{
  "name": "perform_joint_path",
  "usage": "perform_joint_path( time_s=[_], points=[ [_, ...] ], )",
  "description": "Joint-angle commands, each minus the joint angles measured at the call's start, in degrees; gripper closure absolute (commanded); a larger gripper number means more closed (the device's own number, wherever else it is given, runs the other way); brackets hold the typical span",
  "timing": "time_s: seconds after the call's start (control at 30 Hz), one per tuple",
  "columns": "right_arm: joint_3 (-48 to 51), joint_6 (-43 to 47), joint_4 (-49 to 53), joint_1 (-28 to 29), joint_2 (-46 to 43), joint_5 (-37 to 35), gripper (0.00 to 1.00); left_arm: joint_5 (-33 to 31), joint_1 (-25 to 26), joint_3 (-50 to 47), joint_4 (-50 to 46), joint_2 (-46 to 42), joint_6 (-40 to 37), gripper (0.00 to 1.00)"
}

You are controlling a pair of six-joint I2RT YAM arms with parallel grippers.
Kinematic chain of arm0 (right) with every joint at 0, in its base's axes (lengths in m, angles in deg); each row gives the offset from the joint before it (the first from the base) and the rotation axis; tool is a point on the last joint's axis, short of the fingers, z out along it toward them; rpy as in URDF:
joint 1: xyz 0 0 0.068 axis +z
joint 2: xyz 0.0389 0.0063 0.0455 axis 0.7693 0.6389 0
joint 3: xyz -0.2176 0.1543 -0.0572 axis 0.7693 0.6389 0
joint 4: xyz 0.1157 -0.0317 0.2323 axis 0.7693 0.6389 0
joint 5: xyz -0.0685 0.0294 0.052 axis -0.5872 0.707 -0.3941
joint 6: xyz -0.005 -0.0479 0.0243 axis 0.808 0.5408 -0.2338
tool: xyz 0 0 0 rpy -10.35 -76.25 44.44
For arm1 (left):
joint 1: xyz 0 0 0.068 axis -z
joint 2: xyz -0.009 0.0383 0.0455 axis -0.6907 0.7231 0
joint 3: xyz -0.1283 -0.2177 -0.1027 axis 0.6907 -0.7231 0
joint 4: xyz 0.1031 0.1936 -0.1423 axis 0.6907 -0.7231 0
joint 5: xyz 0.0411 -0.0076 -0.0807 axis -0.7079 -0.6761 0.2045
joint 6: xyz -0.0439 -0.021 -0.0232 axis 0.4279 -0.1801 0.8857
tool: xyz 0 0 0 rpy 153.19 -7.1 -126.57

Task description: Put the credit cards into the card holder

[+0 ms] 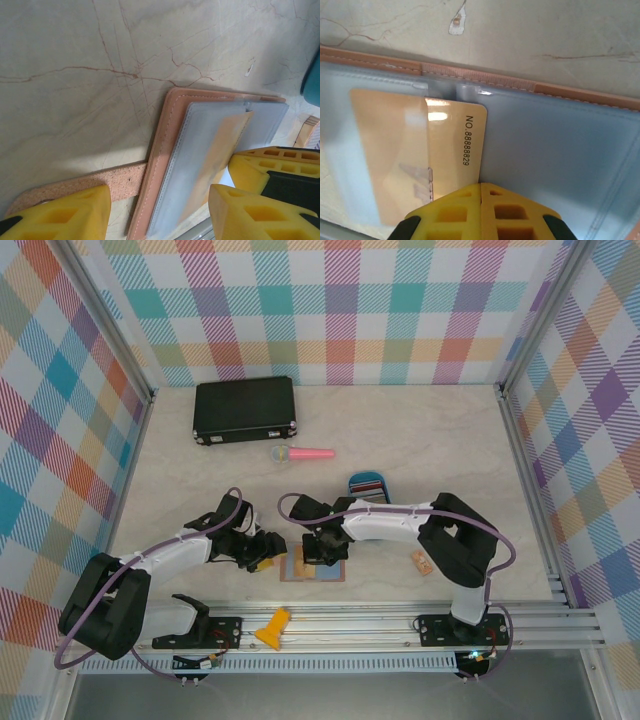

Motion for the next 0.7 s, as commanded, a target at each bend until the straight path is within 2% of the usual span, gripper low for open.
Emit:
perform_joint_path(
  time_s=[0.0, 0.53, 0.67],
  points=[
    [-1.14, -0.53, -0.15, -0.31, 0.65, 1.13, 1.00, -3.35, -0.40, -1.70, -5.00, 1.27, -1.08, 0.45],
    [0.57, -1.22, -5.53, -0.86, 1.06, 5.18, 0.98, -3.36, -0.24, -1.69, -4.94, 1.39, -1.09, 0.45],
    [0.55, -0.85, -3.81, -0.83, -1.25, 3.33, 0.98, -3.34, -0.22, -1.80, -4.93, 1.43, -1.05, 0.45]
  ],
)
